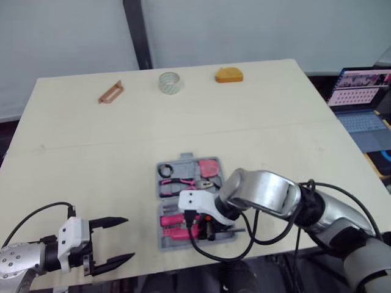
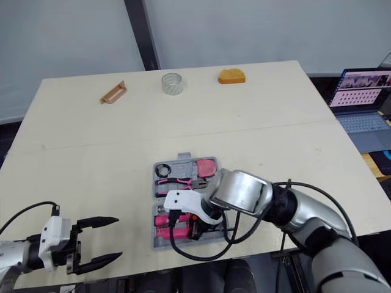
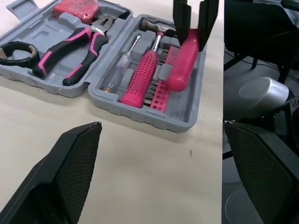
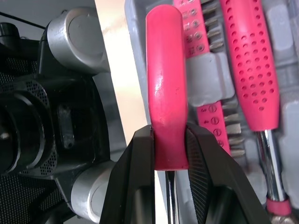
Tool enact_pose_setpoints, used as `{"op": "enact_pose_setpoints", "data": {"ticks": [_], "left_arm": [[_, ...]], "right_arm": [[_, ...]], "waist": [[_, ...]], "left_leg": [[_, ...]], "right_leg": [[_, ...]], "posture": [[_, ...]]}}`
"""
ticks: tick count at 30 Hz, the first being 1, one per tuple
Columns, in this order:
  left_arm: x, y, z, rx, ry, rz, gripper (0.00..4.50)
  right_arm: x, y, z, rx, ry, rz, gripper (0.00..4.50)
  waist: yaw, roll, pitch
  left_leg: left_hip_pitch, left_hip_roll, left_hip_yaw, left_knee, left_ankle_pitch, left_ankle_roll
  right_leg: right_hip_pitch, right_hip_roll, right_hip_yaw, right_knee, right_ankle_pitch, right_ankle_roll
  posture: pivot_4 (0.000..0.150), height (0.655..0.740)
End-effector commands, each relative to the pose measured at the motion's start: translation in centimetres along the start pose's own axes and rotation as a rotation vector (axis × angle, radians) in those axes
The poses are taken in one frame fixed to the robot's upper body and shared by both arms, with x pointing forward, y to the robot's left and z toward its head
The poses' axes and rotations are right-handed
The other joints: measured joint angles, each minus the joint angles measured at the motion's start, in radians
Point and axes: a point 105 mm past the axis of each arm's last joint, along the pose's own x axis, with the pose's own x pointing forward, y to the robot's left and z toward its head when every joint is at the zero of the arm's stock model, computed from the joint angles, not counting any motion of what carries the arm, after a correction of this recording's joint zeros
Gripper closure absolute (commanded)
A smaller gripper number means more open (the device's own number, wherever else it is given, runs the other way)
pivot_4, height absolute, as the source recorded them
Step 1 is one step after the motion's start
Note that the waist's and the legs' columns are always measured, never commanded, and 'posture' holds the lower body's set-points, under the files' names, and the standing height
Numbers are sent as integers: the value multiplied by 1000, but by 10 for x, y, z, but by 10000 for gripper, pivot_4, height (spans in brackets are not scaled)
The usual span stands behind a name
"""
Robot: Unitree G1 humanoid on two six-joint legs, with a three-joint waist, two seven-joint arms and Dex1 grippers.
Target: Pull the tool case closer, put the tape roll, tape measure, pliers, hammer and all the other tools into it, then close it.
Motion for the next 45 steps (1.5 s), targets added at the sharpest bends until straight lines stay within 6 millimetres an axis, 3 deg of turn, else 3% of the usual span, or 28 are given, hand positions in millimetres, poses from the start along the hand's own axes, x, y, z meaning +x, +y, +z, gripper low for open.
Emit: {"op": "enact_pose_setpoints", "data": {"ticks": [1, 27, 33, 36, 41, 45], "left_arm": [[-2, -1, 8, 28, -12, -3, 0], [-10, -10, 8, 14, 18, 13, 0], [-10, -10, 9, 14, 19, 16, 0], [-10, -10, 10, 13, 18, 15, 0], [-6, -8, 11, 15, 8, 20, 0], [-2, -6, 11, 17, -4, 26, 0]], "right_arm": [[3, 2, 10, -40, -10, 4, 40817], [20, 4, 22, -69, -13, 52, 40817], [18, 5, 24, -66, -22, 61, 13223], [7, 5, 27, -57, -40, 66, 405], [-15, 5, 30, -43, -112, 61, 405], [-24, 4, 27, -14, -270, 72, 405]], "waist": [[-1, 0, 0], [-1, 0, 0], [-2, 0, 0], [-1, -1, 0], [0, -1, -1], [2, -2, -1]], "left_leg": [[0, 0, 0, 0, 0, 0], [-1, 0, 2, 0, -1, -1], [-1, 1, 2, 0, -1, -1], [-1, 1, 2, 0, -1, -1], [-1, 1, 3, 0, -1, -1], [-1, 1, 3, 0, -1, -1]], "right_leg": [[-1, 0, 0, 0, 0, 0], [-6, -1, 0, 6, 0, 0], [-6, -1, 0, 6, 0, 0], [-6, -1, 0, 7, 0, 0], [-6, -1, 0, 6, 0, 0], [-6, -1, 0, 6, 0, 0]], "posture": [[1500, 7400], [1500, 7400], [1500, 7400], [1500, 7400], [1500, 7400], [1500, 7400]]}}
